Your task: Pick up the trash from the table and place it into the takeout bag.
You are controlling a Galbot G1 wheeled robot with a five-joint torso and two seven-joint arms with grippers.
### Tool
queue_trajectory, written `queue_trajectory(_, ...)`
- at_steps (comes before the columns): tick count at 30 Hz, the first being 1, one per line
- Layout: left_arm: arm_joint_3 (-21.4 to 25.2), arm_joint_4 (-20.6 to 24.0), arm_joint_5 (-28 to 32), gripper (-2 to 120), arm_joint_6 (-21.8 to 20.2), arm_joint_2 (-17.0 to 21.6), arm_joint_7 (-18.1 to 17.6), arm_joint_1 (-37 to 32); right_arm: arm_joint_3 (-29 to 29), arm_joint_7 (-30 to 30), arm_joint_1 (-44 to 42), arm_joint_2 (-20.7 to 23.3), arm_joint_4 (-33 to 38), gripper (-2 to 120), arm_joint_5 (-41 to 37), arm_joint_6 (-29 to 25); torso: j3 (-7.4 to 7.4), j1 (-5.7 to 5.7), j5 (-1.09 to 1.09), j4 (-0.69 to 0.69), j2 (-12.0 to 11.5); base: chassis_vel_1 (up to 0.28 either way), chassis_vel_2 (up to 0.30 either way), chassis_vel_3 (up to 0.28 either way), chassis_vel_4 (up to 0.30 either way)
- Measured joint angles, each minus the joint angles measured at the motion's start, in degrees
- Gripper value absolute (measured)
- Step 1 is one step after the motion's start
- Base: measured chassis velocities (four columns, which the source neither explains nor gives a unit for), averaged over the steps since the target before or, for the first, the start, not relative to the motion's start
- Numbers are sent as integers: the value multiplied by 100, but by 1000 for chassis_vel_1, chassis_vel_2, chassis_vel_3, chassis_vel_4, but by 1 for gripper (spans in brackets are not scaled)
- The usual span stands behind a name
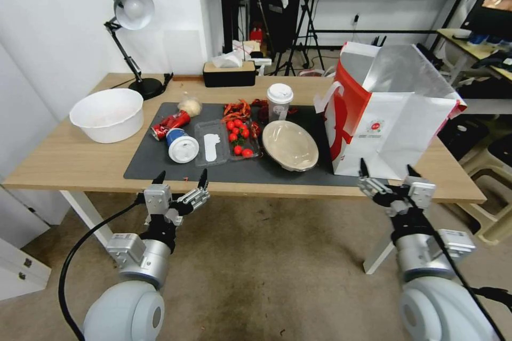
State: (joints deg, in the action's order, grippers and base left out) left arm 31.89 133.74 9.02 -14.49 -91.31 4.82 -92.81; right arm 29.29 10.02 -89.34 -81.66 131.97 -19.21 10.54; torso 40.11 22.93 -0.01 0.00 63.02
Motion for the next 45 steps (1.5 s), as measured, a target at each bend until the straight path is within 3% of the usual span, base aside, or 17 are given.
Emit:
queue_trajectory(2,15,1,-1,100,12,2,0,-6,-106,24,55,12,-70,100,-156,-45,0,-1,1,1,0,0,0,0,0)
queue_trajectory(8,71,22,-7,100,93,6,1,-51,-804,423,462,83,-517,100,-1630,-40,0,-1,0,0,0,0,0,0,0)
queue_trajectory(14,103,42,-12,100,137,13,-4,-93,-968,670,806,1,-800,100,-2642,156,0,-2,0,0,0,0,0,0,0)
queue_trajectory(33,129,44,-23,100,180,28,-16,-118,-994,956,1293,-140,-996,99,-3489,402,0,-1,0,0,0,0,0,0,0)
queue_trajectory(38,125,23,-26,100,190,37,-18,-110,-998,1162,1446,-198,-1003,85,-3641,502,0,-1,1,0,0,0,0,0,0)
queue_trajectory(45,101,-79,-34,100,231,41,-22,-58,-1094,1474,1668,-319,-1132,56,-3678,680,0,-2,1,0,1,0,0,0,0)
